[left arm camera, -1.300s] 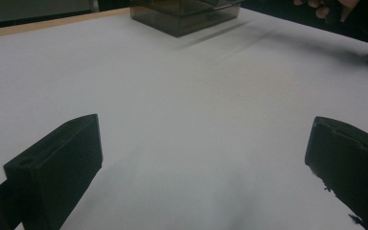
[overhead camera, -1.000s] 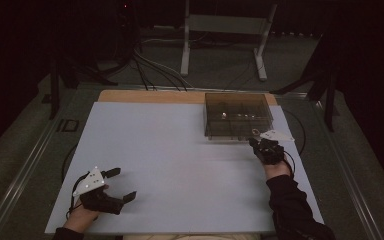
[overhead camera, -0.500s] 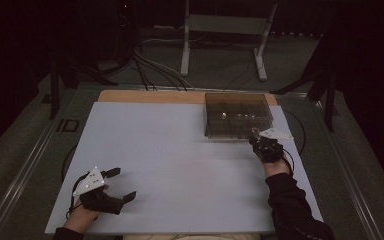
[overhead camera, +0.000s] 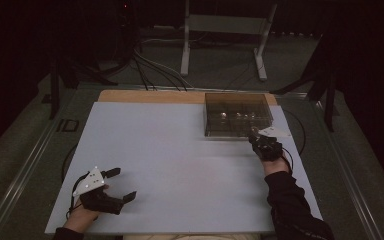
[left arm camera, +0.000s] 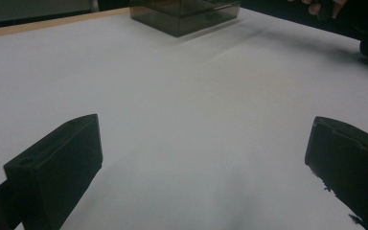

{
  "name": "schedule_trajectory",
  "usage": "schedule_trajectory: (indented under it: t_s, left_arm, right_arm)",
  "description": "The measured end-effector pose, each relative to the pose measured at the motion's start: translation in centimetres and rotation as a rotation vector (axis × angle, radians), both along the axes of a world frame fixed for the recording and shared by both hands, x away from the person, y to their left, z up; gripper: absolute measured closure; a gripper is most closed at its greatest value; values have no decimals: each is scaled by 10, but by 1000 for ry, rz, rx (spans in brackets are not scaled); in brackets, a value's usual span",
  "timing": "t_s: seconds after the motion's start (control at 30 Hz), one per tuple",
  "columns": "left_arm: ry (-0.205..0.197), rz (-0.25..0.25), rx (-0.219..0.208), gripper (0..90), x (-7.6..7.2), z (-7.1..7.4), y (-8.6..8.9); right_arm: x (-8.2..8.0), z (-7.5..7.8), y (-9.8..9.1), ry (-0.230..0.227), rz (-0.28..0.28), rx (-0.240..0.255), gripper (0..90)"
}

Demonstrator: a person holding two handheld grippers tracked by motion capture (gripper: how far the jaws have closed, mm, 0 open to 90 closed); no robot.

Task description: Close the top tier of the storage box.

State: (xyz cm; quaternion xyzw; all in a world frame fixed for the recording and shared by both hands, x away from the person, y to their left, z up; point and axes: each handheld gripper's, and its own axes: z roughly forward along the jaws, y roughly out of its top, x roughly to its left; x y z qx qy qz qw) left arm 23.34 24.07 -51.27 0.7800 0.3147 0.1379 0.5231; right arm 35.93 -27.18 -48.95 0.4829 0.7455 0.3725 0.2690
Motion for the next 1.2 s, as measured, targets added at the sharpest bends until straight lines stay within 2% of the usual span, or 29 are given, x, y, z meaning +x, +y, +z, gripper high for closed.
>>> schedule_trajectory:
  t_s: [1.2]
  left_arm:
    - [0,0,0,0,0,0,0]
  right_arm:
    - [12,-3,1,6,-12,-8,900]
